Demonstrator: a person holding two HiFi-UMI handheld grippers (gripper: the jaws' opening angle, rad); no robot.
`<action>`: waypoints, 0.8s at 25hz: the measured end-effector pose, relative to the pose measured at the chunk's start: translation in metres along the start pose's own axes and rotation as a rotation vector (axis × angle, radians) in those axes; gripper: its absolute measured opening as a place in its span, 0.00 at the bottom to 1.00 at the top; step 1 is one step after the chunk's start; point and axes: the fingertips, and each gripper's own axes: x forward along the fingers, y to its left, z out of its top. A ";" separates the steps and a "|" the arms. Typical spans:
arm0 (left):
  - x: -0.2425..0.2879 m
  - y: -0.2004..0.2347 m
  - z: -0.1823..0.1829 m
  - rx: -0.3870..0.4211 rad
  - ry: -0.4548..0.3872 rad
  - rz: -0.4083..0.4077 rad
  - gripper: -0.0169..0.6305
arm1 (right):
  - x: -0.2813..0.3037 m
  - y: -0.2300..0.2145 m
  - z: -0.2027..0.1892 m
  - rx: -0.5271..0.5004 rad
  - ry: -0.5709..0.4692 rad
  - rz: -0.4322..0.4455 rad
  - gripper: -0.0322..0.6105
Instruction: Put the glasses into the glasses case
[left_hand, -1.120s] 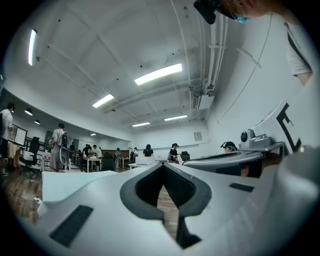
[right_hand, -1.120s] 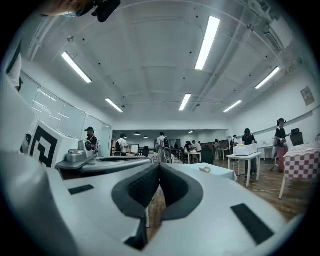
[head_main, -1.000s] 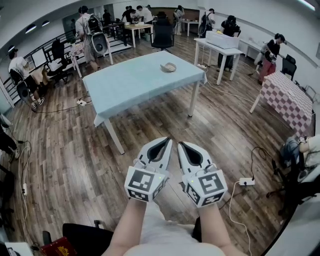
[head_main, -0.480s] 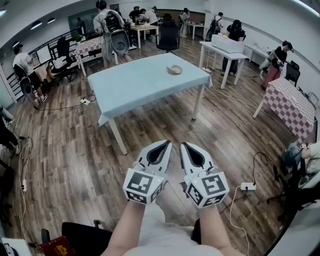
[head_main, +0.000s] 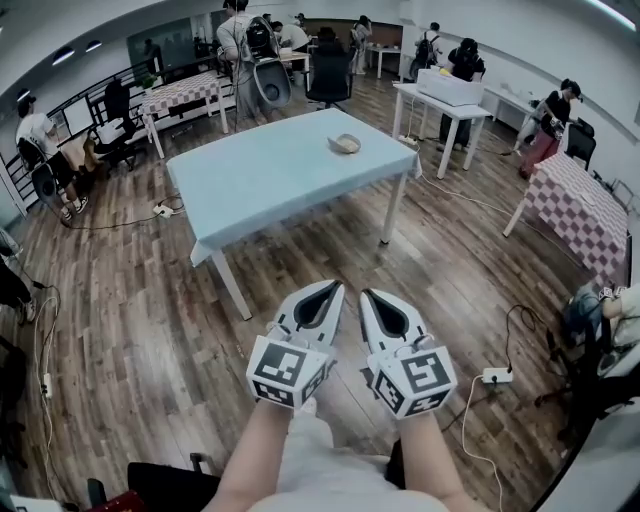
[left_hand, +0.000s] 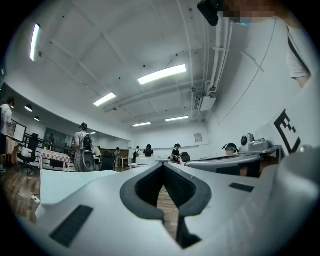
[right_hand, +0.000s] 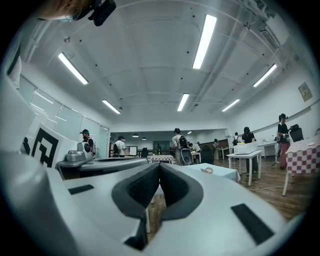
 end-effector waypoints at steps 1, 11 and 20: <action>0.004 0.005 -0.002 -0.007 0.001 0.004 0.04 | 0.004 -0.002 -0.002 -0.004 0.006 -0.003 0.06; 0.046 0.050 -0.028 -0.061 0.043 0.018 0.04 | 0.056 -0.022 -0.018 -0.007 0.044 0.014 0.06; 0.079 0.099 -0.039 -0.091 0.046 -0.002 0.04 | 0.112 -0.041 -0.030 -0.013 0.079 -0.017 0.06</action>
